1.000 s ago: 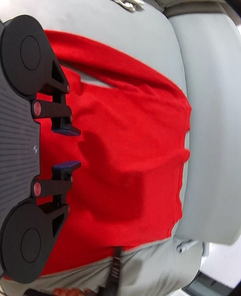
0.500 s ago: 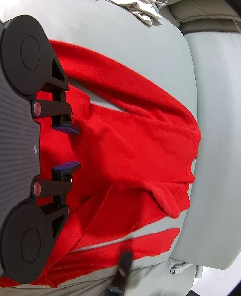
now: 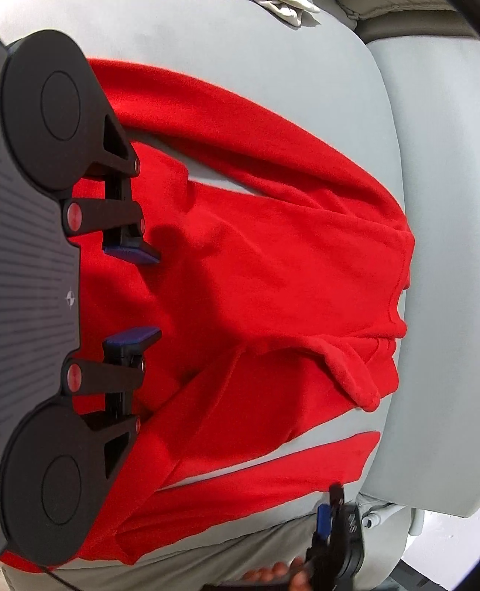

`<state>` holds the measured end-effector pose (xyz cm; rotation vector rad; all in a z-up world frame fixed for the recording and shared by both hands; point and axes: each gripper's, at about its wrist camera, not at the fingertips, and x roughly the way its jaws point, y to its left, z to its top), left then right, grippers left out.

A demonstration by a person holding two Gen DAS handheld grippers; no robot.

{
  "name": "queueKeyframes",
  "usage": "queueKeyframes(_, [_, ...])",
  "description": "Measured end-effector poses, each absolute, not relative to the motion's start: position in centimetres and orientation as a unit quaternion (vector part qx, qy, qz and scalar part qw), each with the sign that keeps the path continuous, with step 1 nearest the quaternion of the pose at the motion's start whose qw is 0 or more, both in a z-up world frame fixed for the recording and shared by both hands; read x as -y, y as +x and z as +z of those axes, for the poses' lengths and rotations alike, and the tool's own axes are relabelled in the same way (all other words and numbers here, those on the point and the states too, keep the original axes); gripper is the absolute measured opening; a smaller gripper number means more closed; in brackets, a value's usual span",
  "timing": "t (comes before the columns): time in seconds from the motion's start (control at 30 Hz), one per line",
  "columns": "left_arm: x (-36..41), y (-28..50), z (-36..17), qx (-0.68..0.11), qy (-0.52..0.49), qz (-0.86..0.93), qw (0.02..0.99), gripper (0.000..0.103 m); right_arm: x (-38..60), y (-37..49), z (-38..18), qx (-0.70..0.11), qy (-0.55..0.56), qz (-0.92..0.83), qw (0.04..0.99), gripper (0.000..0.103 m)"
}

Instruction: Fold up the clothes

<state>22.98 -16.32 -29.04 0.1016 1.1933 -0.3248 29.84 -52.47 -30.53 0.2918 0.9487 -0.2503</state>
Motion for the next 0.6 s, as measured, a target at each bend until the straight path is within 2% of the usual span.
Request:
queueKeyframes(0.1, [15.7, 22.9, -29.2, -0.564, 0.048, -0.147, 0.811, 0.037, 51.4, 32.0, -31.8, -0.483, 0.12, -0.11, 0.861, 0.055])
queueKeyframes(0.13, [15.5, 22.9, -29.3, -0.566, 0.049, -0.145, 0.81, 0.037, 50.9, 32.2, -32.0, -0.487, 0.104, -0.108, 0.861, 0.045])
queueKeyframes(0.17, [15.3, 22.9, -29.3, -0.568, 0.049, -0.143, 0.809, 0.037, 50.5, 32.3, -31.8, -0.49, 0.092, -0.1, 0.861, 0.02])
queueKeyframes(0.2, [15.1, 23.0, -29.3, -0.569, 0.049, -0.141, 0.809, 0.037, 50.0, 32.3, -31.5, -0.493, 0.08, -0.092, 0.862, 0.008])
queueKeyframes(0.37, [15.3, 23.2, -29.1, -0.567, 0.044, -0.146, 0.81, 0.037, 50.5, 29.6, -26.5, -0.455, 0.04, -0.127, 0.881, 0.006])
queueKeyframes(0.6, [20.1, 22.8, -27.8, -0.549, 0.05, -0.213, 0.807, 0.037, 58.2, 19.0, -14.3, -0.402, -0.073, -0.338, 0.848, 0.006])
